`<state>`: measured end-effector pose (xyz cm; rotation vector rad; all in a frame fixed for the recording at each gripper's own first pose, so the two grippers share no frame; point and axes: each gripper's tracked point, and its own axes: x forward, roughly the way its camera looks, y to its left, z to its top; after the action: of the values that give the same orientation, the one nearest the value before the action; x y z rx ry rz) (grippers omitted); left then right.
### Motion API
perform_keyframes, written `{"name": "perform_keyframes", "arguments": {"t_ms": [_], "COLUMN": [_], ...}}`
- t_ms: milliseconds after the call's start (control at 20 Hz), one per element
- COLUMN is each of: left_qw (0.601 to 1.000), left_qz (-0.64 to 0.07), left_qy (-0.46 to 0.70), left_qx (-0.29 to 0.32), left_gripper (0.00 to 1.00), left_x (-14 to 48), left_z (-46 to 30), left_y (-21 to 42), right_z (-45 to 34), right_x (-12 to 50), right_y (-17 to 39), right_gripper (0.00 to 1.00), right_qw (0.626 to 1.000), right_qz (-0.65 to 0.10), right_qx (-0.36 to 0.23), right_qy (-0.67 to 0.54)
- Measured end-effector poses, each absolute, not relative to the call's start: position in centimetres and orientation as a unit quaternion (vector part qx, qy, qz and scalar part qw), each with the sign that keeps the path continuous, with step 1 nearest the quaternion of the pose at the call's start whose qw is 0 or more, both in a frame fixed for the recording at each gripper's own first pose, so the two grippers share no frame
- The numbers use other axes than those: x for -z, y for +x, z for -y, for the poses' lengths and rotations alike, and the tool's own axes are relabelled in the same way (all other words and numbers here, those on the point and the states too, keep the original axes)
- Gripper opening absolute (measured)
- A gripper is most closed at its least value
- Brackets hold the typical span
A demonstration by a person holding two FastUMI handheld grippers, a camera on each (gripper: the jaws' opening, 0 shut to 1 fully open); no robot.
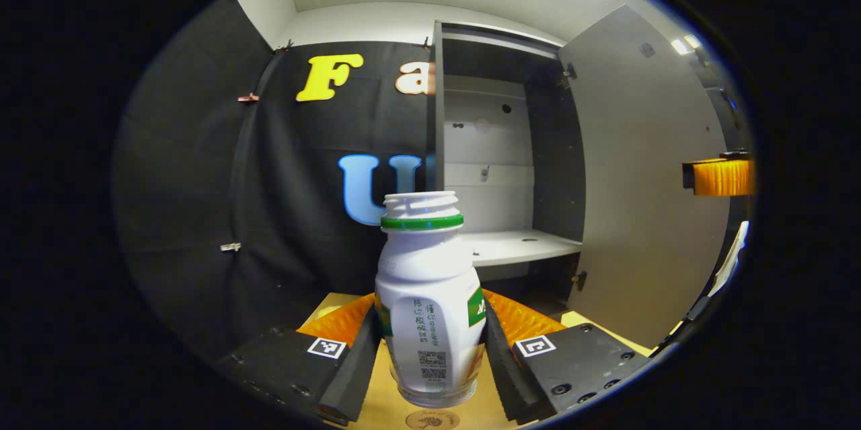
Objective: Open the cabinet door with the right hand, grasp the bottle in the cabinet with the left hand and place it on the coaster, then close the cabinet door with the right hand.
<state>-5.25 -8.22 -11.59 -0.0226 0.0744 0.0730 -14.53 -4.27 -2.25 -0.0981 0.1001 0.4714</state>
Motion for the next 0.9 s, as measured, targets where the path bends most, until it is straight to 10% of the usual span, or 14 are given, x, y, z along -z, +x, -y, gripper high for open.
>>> {"name": "perform_keyframes", "arguments": {"t_ms": [350,900], "left_qw": [0.996,0.999], "left_qz": [-0.05,-0.043], "left_qy": [-0.037,-0.012], "left_qx": [-0.059,-0.016], "left_gripper": [0.77,0.78], "left_x": [21.8,35.0], "left_z": [6.8,10.3], "left_y": [-6.3,-3.0], "right_z": [3.4,4.3], "right_x": [8.0,19.0], "right_y": [-10.3,-7.7], "right_gripper": [0.98,0.98], "right_qw": [0.976,0.983], "right_qz": [-0.024,-0.032], "right_qx": [-0.21,-0.163], "right_qy": [-0.048,-0.074]}}
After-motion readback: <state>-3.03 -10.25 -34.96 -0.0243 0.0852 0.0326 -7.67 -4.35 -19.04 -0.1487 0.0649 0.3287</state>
